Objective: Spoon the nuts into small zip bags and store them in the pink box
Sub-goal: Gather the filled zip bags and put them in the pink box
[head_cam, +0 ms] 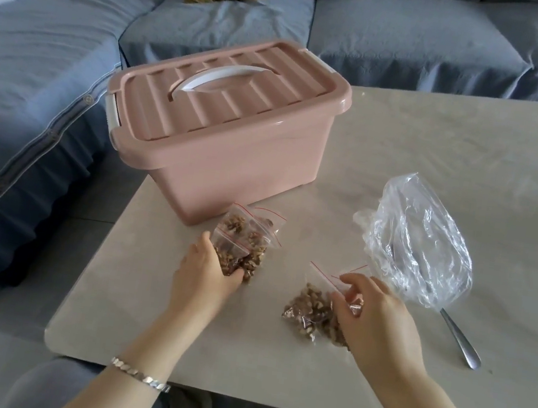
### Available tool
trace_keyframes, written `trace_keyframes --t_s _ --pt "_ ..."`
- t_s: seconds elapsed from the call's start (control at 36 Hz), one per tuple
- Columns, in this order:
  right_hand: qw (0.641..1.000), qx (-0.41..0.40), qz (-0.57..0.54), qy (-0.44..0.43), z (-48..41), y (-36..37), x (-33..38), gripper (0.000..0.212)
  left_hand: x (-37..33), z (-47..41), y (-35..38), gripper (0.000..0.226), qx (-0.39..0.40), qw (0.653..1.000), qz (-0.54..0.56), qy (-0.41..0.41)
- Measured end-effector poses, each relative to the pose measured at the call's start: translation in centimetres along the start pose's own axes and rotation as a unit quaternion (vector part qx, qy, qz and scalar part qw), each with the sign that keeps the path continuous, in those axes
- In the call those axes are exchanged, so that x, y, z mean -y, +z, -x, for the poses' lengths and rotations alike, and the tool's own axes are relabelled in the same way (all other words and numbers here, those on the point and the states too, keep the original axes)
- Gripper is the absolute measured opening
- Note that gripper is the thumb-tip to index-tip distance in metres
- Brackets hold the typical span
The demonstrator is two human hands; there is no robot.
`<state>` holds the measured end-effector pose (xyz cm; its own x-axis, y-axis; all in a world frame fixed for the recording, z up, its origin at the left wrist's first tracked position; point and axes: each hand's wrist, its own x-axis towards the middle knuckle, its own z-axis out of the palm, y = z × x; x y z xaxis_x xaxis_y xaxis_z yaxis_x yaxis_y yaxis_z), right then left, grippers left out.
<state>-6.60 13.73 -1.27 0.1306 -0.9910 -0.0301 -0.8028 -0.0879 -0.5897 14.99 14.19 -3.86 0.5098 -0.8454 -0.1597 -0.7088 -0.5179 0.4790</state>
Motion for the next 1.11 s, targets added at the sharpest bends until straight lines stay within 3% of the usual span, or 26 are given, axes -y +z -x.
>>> trace_keyframes --t_s 0.11,0.19,0.28,0.39,0.53,0.67,0.83,0.97,1.11 --pt "0.997 -0.042 -0.026 -0.052 0.7 0.2 0.5 0.024 1.2 0.7 0.4 0.051 -0.039 0.998 0.042 0.009" --pt "0.991 -0.052 -0.087 -0.089 0.9 0.8 1.2 0.021 1.4 1.8 0.0 0.048 -0.052 0.993 0.107 0.028" --pt "0.981 -0.01 -0.168 -0.091 0.9 1.4 2.9 0.023 0.9 3.5 -0.3 0.051 -0.057 0.987 0.127 0.082" --pt "0.975 0.058 -0.212 -0.045 0.6 2.6 4.8 0.036 -0.8 6.0 -0.3 0.037 -0.016 0.971 0.183 0.151" --pt "0.974 0.032 -0.224 -0.032 0.5 3.3 4.1 0.009 -0.7 6.7 1.3 0.052 -0.019 0.962 0.194 0.192" --pt "0.973 0.04 -0.213 -0.077 0.6 3.5 2.1 0.015 -0.4 6.4 1.0 0.068 0.095 0.933 0.268 0.22" --pt "0.968 0.044 -0.154 -0.191 0.3 3.7 0.9 0.005 0.1 5.0 0.3 0.03 0.077 0.929 0.217 0.291" --pt "0.969 0.062 -0.12 -0.209 0.6 3.8 0.8 0.009 0.4 5.0 0.5 0.009 0.043 0.929 0.236 0.28" --pt "0.97 0.078 -0.199 -0.12 0.7 3.4 1.0 0.006 -0.2 5.9 0.3 0.029 0.08 0.923 0.328 0.183"
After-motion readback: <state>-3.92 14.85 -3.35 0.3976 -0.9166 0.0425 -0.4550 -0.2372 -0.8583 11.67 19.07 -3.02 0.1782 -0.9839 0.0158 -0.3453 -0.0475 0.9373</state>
